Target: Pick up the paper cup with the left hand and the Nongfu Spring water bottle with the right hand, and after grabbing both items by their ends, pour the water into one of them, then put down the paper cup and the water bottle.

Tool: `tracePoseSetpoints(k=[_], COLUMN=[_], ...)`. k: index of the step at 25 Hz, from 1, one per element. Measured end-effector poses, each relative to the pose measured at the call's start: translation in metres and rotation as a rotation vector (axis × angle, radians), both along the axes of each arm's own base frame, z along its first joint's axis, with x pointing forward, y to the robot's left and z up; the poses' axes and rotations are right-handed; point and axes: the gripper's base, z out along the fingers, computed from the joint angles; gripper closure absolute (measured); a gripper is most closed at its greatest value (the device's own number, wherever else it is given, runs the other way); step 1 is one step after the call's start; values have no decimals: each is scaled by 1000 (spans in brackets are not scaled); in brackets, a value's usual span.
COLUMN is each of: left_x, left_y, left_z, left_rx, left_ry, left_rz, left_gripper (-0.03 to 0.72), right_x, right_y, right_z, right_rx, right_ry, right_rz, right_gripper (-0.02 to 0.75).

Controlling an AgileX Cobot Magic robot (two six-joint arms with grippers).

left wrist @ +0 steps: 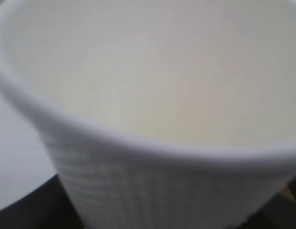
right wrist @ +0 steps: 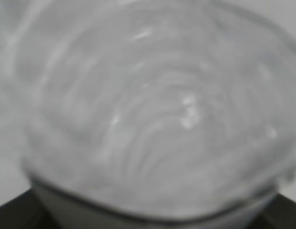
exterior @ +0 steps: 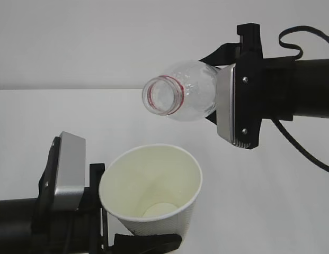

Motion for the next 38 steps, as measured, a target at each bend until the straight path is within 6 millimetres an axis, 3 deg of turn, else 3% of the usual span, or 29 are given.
tracePoseSetpoints(k=[38], left_x=[0], left_y=[0], left_z=[0], left_rx=[-3], left_ry=[-1], left_rz=[-3], left_gripper=[160], right_x=[4], right_y=[-2], right_z=[4], right_rx=[-157], right_ry=[-166], right_rz=[43], right_gripper=[214])
